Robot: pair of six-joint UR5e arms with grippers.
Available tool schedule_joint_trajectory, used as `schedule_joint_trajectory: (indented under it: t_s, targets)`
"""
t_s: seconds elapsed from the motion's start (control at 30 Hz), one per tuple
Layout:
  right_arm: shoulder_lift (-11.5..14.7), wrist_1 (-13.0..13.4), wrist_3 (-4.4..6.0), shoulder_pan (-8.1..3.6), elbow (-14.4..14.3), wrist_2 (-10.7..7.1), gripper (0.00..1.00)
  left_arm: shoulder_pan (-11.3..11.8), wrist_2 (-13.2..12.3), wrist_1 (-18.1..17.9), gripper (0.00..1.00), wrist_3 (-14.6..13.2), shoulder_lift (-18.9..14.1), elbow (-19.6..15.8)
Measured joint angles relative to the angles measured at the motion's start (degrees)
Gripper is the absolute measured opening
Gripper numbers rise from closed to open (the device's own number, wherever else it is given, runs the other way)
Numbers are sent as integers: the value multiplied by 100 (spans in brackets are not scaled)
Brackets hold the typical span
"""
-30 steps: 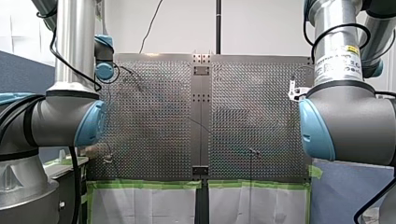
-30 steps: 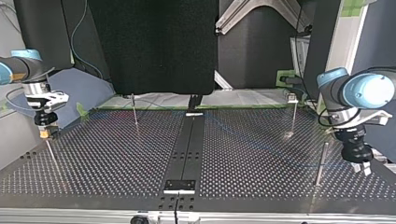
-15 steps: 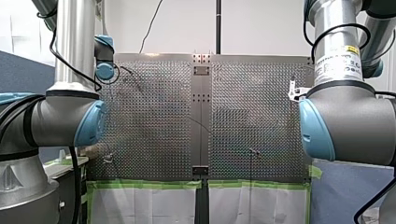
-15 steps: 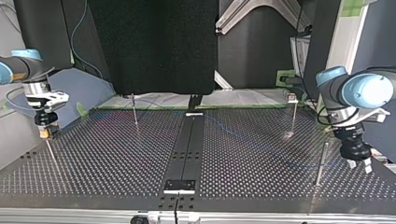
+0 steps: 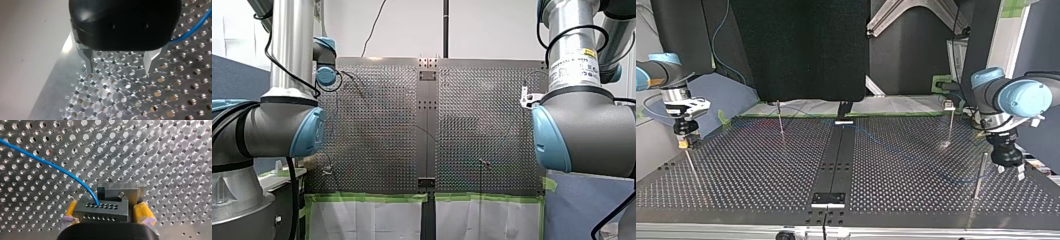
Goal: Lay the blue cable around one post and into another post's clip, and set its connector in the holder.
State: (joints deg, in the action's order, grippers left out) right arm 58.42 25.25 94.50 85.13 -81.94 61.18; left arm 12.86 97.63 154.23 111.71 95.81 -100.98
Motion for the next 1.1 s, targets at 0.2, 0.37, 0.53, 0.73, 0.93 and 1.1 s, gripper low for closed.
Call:
schedule_joint_trajectory:
  t_s: [0.2, 0.37, 0.53, 0.73, 0.93, 1.1]
  targets:
    - [0, -7, -11, 10, 2, -3, 99, -48, -44, 277, 100, 43, -4, 1]
    - [1, -11, 7, 18, 3, -3, 99, -89, -218, 546, 100, 77, -13, 1]
    - [2, -15, 16, 25, 5, 0, 99, -96, -439, 783, 100, 220, -16, 2]
    - [2, -22, 18, 26, 5, 0, 99, -71, -737, 991, 100, 506, -25, 2]
    - [1, -27, 16, 26, 5, -1, 99, -23, -1006, 834, 100, 801, -86, 2]
    - [0, -28, 10, 27, 5, 0, 99, 31, -926, 585, 100, 1061, -138, 2]
